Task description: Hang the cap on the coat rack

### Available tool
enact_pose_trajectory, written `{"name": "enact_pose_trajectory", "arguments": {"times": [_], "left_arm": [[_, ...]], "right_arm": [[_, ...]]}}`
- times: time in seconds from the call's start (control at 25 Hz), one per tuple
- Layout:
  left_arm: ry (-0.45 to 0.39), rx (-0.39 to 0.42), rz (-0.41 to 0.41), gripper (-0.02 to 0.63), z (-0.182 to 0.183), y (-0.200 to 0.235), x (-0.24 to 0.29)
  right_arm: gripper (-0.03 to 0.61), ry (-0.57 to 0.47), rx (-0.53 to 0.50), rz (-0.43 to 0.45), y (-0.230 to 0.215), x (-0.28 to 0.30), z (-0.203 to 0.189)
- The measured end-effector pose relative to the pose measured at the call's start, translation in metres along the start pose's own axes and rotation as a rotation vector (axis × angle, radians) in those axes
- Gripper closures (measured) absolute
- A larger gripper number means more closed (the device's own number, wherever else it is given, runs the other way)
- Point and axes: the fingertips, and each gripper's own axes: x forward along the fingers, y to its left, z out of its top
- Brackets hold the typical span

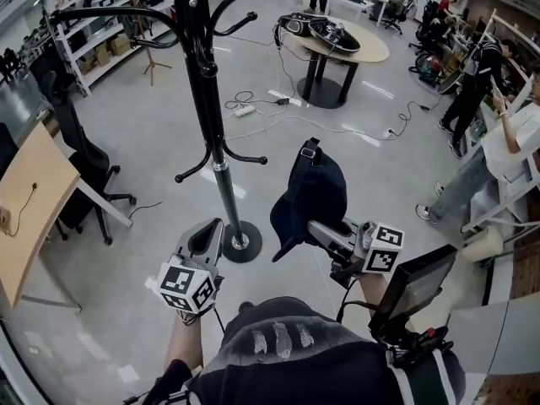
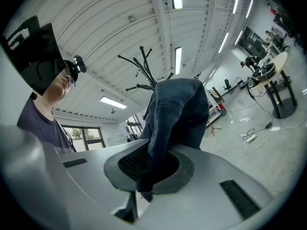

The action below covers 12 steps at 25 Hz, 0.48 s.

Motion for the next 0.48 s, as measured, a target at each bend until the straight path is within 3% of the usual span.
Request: {"name": "enact_pose_trajectory", "arguments": {"times": [0.28,0.48], "left_arm": [[-0.004,0.003,-0.027,0.607,-0.006,0.020,-0.025],[-0.021,0.000,-0.001,0.607,-0.004,0.029,-0.029]], "right_arm": [[0.566,-0.053,-0.133,-0.020,0.007,0.024,0.039],[0.566,-0.079,-0.234,0.022,0.014,0.037,0.078]]}}
